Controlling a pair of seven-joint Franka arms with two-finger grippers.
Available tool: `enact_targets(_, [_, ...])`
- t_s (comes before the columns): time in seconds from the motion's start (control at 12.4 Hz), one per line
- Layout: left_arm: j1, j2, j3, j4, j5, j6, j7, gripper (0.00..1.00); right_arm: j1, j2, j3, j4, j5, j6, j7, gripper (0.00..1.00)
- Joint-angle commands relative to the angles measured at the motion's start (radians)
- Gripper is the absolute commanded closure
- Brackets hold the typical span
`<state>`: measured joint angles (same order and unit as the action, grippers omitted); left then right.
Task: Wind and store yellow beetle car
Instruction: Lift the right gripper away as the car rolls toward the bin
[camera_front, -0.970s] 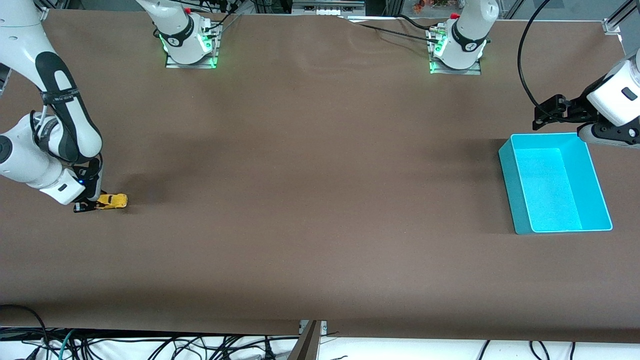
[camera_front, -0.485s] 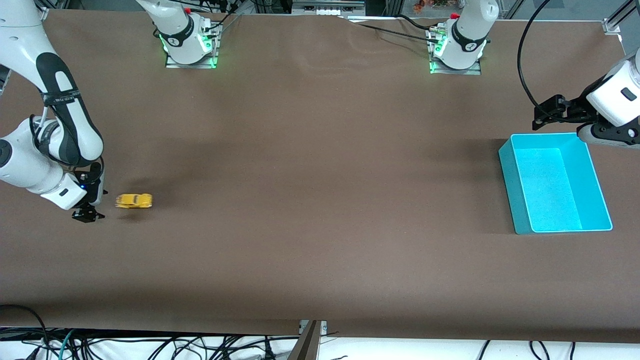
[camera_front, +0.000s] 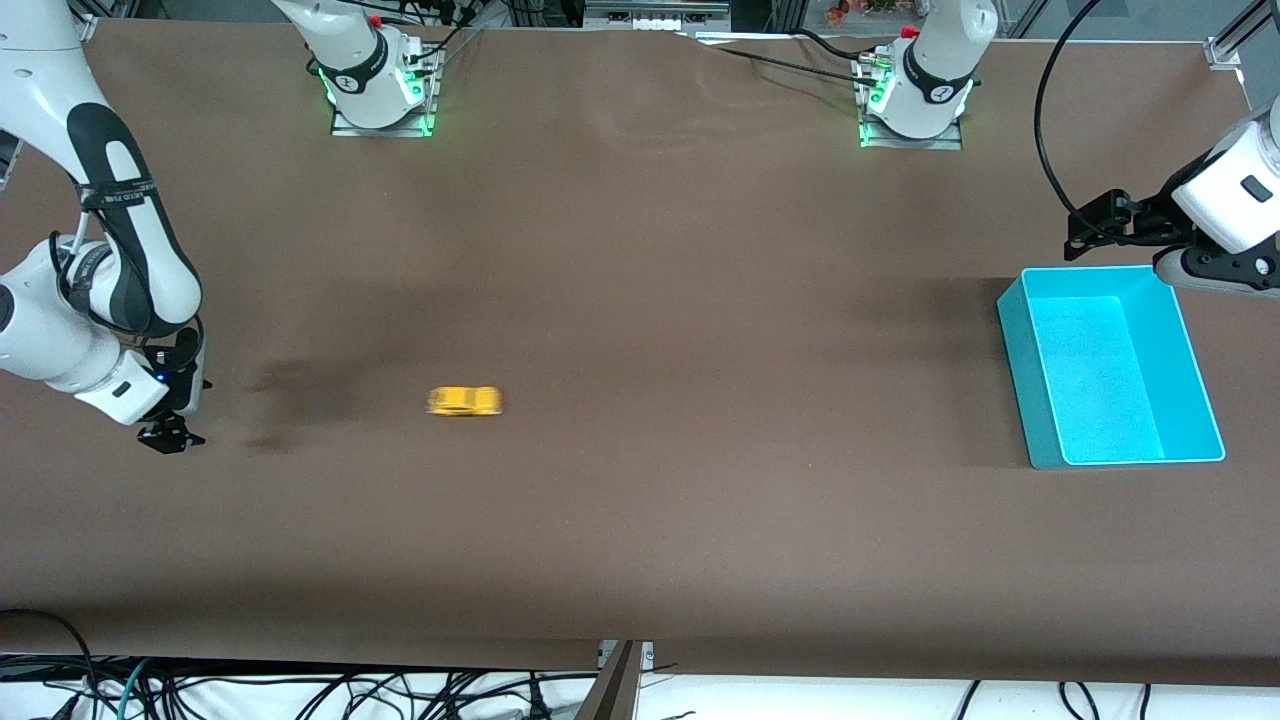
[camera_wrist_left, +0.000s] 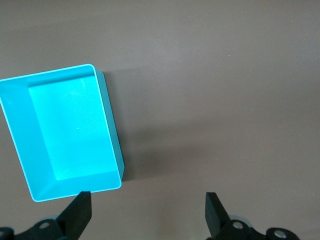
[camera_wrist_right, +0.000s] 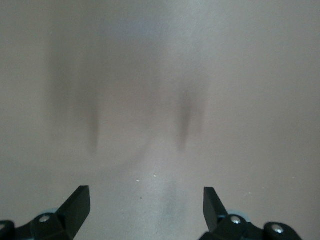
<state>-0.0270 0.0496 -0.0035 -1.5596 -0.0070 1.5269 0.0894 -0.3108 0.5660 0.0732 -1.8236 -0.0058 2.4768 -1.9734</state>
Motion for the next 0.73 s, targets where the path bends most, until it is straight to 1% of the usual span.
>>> enact_targets(0.0, [0.001,-0.007,-0.007,-0.007,0.025,0.004,0.004,0.0,-0.011,-0.006,0.014,0.039,0.047,-0.062,-0.015,0.0])
enact_targets(0.16, [0.001,-0.008,-0.007,-0.007,0.025,0.004,0.004,0.0,-0.008,-0.006,0.016,0.091,0.107,-0.123,-0.005,0.0])
enact_targets(0.24, [0.001,-0.007,-0.007,-0.007,0.025,0.004,0.004,0.0,-0.008,-0.006,0.016,0.11,0.143,-0.162,0.04,0.0])
enact_targets(0.4, [0.001,-0.008,-0.007,-0.007,0.025,0.004,0.004,0.0,-0.008,-0.014,0.016,0.128,0.153,-0.193,0.134,0.0])
enact_targets(0.65, [0.001,-0.007,-0.007,-0.007,0.025,0.004,0.004,0.0,0.002,-0.044,0.016,0.135,0.153,-0.199,0.24,0.0])
